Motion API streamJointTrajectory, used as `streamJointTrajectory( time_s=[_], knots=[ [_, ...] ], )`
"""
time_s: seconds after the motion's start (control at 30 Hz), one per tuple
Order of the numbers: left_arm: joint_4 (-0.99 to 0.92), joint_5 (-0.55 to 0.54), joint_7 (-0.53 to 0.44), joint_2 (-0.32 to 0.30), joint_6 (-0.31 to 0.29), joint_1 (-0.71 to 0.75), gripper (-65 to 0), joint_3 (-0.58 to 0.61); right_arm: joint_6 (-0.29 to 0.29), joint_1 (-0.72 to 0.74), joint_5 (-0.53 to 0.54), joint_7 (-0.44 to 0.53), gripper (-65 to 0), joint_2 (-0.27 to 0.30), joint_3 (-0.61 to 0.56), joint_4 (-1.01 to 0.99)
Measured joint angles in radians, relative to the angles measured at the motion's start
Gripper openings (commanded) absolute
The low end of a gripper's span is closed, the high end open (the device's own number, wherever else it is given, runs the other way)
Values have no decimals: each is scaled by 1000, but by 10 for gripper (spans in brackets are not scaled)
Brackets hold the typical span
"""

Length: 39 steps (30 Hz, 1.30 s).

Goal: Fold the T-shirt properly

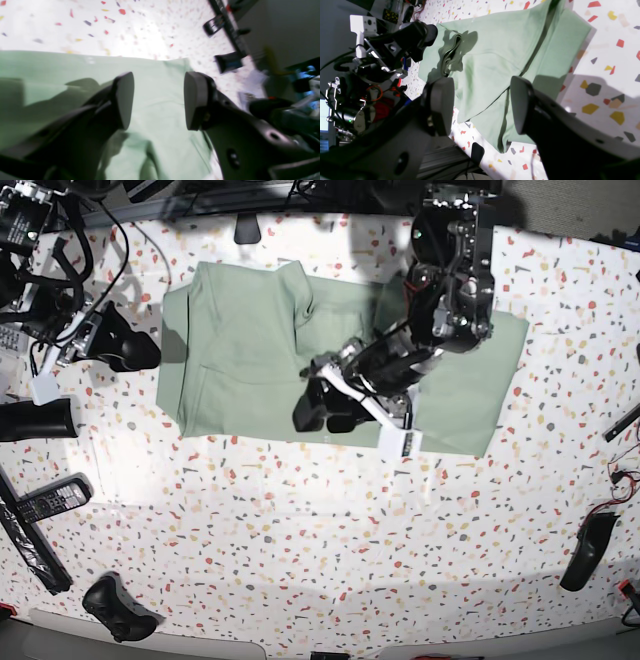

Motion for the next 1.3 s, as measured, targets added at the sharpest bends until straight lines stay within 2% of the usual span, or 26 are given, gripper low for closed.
streamJointTrajectory(
  time_s=[0.13, 0.3, 0.43, 0.53, 0.63, 0.73, 0.8, 0.97, 1.0, 1.13, 1.23, 1.3],
  knots=[
    [0, 174, 91, 0, 1, -34, -358, 0, 0, 0, 1, 0, -305, 0, 0, 0],
    [8, 355, 113, 0, -13, -54, -358, 2, 0, 0, 1, 0, -305, 0, 0, 0],
    [9, 349, 65, -47, -65, -58, -358, 6, 0, 0, -11, 37, -305, -1, 0, 0],
    [9, 444, 53, -107, -66, -57, -358, 6, 0, 0, -18, 45, -305, 1, 0, 0],
    [9, 452, 53, -187, -63, -57, -358, 4, 0, 0, -18, 45, -305, 1, 0, 0],
    [9, 416, 45, -235, -64, -57, -358, 5, 0, 0, -18, 45, -305, 0, 0, 0],
    [10, 390, -3, -250, -133, -52, -358, 5, 0, 0, -18, 45, -305, 0, 0, 0],
    [10, 244, -26, -291, -397, -32, -358, 68, 0, 1, -18, 46, -305, 0, 0, 0],
    [10, 216, -27, -296, -406, -32, -358, 96, 0, 1, -18, 46, -305, 0, 0, 0],
    [10, 242, -56, -297, -406, -32, -358, 235, 0, 1, -18, 46, -305, 0, 0, 0],
    [3, 391, -267, -297, -406, -30, -358, 317, 0, 0, -18, 46, -305, 0, 0, 0],
    [-21, 486, -380, -294, -256, -32, -358, 359, 0, 0, -18, 46, -305, 0, 0, 0]
  ],
)
